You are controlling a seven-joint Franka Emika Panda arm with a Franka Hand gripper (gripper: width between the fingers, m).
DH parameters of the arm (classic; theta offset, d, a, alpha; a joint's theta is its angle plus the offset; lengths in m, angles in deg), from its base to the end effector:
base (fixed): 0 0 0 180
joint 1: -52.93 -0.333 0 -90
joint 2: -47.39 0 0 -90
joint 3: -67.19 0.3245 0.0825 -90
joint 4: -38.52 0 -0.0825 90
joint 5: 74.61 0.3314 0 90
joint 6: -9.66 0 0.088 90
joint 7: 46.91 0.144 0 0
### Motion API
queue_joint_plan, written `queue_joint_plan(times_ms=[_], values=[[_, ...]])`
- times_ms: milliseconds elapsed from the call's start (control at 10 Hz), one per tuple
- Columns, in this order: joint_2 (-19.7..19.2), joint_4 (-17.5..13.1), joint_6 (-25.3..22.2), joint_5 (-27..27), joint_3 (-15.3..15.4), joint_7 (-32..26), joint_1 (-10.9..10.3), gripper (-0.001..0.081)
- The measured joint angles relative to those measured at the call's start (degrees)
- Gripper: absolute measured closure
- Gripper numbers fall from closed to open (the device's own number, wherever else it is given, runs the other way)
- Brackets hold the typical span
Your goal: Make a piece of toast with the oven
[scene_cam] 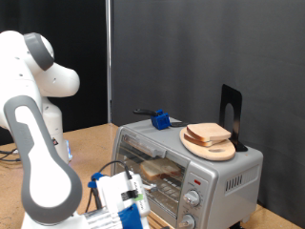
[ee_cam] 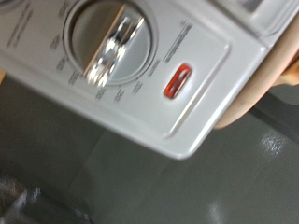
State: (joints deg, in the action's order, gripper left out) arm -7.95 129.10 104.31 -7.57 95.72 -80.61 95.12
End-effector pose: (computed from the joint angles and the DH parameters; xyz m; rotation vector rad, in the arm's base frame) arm 0.6166 -0.0790 0.2099 -1.4552 0.3096 0.0573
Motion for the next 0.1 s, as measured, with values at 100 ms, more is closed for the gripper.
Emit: queue_joint_plan(times_ms=[100], values=[[0.9, 0.2, -2.6, -2.6, -1.2, 5.4, 0.5, 0.0009]])
